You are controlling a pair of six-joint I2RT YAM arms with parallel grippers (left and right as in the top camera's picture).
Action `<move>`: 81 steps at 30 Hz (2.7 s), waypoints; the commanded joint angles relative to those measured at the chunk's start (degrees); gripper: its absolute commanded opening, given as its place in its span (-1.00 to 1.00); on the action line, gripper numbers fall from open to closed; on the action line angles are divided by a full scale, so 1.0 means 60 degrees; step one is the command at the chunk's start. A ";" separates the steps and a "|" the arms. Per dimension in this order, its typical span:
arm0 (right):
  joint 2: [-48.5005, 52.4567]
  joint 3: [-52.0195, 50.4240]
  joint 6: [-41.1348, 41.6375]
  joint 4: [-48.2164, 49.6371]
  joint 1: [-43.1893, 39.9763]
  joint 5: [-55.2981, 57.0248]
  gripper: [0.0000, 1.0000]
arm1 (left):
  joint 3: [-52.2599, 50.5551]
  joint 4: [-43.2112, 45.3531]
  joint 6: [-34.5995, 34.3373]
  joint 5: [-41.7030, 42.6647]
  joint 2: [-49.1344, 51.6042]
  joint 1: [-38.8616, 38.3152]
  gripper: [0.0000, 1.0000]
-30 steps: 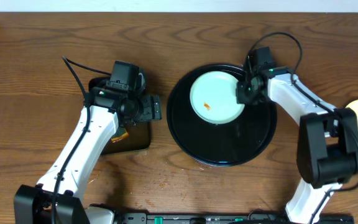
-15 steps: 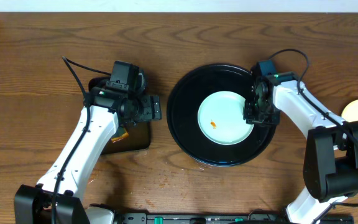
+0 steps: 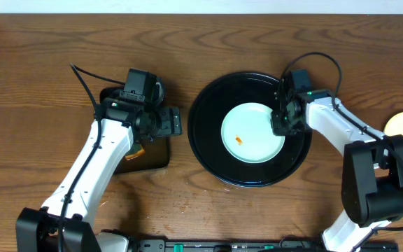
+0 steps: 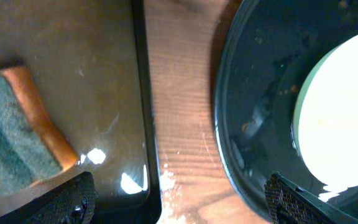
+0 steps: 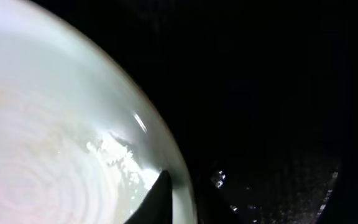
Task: Clean dirty plates on tray and stack at the side
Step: 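Grasp the pale blue plate rim and slide it to the round tray center, then grasp the sponge in the black tray with the left gripper and lift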
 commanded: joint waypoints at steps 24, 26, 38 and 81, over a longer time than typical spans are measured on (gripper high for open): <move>0.0175 -0.0138 0.0477 0.0022 -0.0503 -0.0699 -0.97 | -0.1861 0.1617 -0.1599 -0.3446 0.1351 0.1042 0.33; 0.0175 -0.0138 0.0477 0.0018 -0.0503 -0.0703 -0.98 | -0.1891 0.1843 -0.1490 -0.3187 0.1698 0.1202 0.04; 0.0175 -0.0138 0.0477 -0.0015 -0.0492 -0.0703 -0.98 | -0.1421 0.1778 0.0270 -0.0954 0.2076 0.1453 -0.85; 0.0284 -0.0197 0.0586 0.0353 -0.0466 -0.0659 -0.98 | 0.0244 0.0215 0.0306 -0.0798 0.1078 0.0397 -0.85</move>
